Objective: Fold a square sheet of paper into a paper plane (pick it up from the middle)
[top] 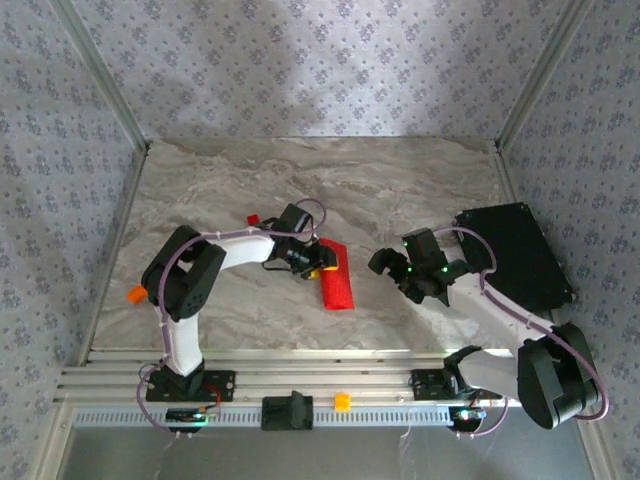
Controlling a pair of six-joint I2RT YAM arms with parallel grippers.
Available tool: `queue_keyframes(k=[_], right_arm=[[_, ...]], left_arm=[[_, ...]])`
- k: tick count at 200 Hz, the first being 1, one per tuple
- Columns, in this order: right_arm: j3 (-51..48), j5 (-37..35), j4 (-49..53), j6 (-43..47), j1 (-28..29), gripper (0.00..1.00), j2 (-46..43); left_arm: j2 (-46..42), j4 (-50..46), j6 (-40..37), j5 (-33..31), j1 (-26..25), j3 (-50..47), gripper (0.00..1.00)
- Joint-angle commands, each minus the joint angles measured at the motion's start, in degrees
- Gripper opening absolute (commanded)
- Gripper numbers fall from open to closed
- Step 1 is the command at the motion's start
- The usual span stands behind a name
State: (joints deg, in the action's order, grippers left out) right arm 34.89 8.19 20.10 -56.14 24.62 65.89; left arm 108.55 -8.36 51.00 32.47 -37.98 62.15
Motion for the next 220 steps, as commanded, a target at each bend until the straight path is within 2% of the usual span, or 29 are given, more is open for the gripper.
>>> queue_keyframes(k=[1, 34, 110, 139, 220], right_arm=[[1.16, -1.63, 1.03, 0.0, -0.36, 0.99, 0.08], [0.11, 1.87, -2.04, 2.12, -0.58, 0.99, -0.64], [-3.25, 2.98, -4.56, 1.88, -0.67, 0.99, -4.68], [-3.56, 4.06, -5.03, 1.91, -0.47, 0.99, -4.65], [-3.43, 5.46, -6.17, 1.91, -0.16, 0.99, -2.48]], left_arm=[[0.61, 2.49, 1.2, -0.59, -0.91, 0.05, 0.45], [0.36, 1.71, 0.69, -1.77, -1.16, 0.05, 0.45], [-1.02, -4.82, -4.12, -6.12, -1.35, 1.04, 0.48], [-1.59, -7.46, -6.08, -8.48, -2.07, 1.97, 0.52], [-0.54, -11.22, -10.26, -9.62, -2.54, 4.74, 0.52]])
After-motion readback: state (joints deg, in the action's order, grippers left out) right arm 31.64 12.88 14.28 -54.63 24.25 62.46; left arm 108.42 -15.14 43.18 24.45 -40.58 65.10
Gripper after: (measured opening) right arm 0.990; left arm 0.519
